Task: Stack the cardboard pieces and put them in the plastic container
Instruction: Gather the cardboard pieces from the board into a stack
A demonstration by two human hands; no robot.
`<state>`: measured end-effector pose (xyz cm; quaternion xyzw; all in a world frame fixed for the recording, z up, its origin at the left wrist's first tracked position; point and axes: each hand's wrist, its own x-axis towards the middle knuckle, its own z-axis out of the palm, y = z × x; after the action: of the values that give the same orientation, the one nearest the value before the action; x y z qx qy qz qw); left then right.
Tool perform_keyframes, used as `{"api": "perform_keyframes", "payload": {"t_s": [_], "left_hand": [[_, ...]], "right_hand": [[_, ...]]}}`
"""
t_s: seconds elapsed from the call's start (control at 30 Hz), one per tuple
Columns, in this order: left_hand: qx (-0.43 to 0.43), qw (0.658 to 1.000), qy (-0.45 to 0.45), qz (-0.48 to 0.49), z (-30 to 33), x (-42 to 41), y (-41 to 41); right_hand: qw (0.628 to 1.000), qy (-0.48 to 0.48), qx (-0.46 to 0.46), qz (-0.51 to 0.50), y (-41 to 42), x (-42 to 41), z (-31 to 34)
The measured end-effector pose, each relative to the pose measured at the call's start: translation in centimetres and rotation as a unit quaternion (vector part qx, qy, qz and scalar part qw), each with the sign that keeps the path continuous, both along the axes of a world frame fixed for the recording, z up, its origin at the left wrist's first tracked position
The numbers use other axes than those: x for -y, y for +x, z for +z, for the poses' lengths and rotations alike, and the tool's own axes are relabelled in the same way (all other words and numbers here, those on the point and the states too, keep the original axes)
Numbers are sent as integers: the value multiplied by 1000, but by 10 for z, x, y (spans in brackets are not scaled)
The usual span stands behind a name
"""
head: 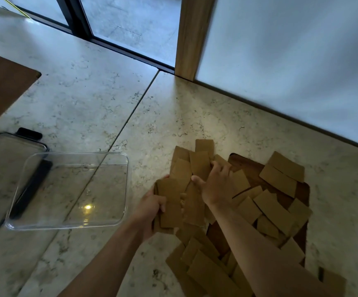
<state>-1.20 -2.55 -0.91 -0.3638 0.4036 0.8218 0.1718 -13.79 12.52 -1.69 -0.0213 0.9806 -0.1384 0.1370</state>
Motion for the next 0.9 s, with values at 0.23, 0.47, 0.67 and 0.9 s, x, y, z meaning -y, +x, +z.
{"api": "perform_keyframes", "payload": {"t_s": [0.23, 0.47, 0.67, 0.9], "left_hand": [[-73, 984, -152, 57, 3, -8, -11], [-62, 966, -178, -178, 5, -11, -6], [15, 992, -123, 11, -3, -5, 16], [-3, 998, -39, 43, -3, -6, 21]], "right_hand": [[936, -305, 171, 39, -16, -49, 14], [900, -184, 269, 290, -8, -42, 42], [884, -378, 275, -11, 7, -24, 18], [934, -310, 139, 108, 20, 15, -8]]}}
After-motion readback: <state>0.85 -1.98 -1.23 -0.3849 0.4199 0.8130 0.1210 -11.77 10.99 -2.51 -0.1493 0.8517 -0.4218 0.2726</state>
